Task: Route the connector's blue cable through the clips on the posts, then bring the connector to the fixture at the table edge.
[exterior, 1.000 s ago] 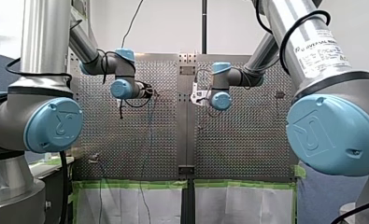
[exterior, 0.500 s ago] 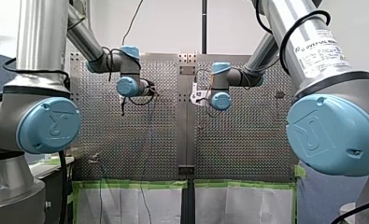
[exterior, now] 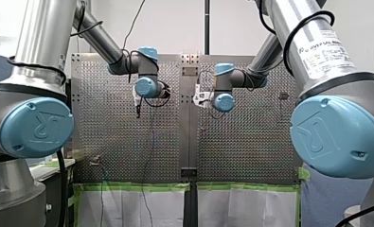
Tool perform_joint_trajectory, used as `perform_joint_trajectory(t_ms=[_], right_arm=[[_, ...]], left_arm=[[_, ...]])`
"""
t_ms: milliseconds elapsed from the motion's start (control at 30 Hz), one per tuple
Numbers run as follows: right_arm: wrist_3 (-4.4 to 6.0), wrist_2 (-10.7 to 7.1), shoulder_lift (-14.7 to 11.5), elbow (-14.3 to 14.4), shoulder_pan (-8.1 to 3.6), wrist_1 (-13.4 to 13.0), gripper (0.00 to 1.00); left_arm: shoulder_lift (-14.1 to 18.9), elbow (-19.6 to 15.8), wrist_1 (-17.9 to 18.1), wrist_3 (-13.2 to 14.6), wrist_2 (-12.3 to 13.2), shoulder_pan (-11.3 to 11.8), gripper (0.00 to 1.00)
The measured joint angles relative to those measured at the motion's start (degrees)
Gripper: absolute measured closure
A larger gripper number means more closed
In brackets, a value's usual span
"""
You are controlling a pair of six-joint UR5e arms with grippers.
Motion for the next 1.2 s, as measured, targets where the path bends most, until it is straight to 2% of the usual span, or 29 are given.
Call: perform_joint_trajectory(t_ms=[333,533,700,933,1200], right_arm=[[-0.01,-0.01,0.01,0.0,0.27,-0.01,1.0],[0.0,-0.06,0.01,0.01,0.37,0.13,1.0],[0.0,-0.05,0.01,0.01,0.37,0.19,1.0],[0.0,-0.06,0.01,0.0,0.27,0.59,1.0],[0.0,-0.06,0.0,0.0,0.29,0.54,1.0]], left_arm=[[-0.86,2.81,-0.39,-0.23,-5.0,-4.32,0.0],[-1.07,3.96,-1.03,-0.25,-7.79,-4.07,0.0],[-3.09,5.99,-2.19,0.06,-10.0,-3.81,0.0],[-6.57,7.95,-1.41,-0.2,-10.65,-3.7,0.0],[-7.4,8.91,-1.09,-0.3,-12.0,-2.96,0.0]])
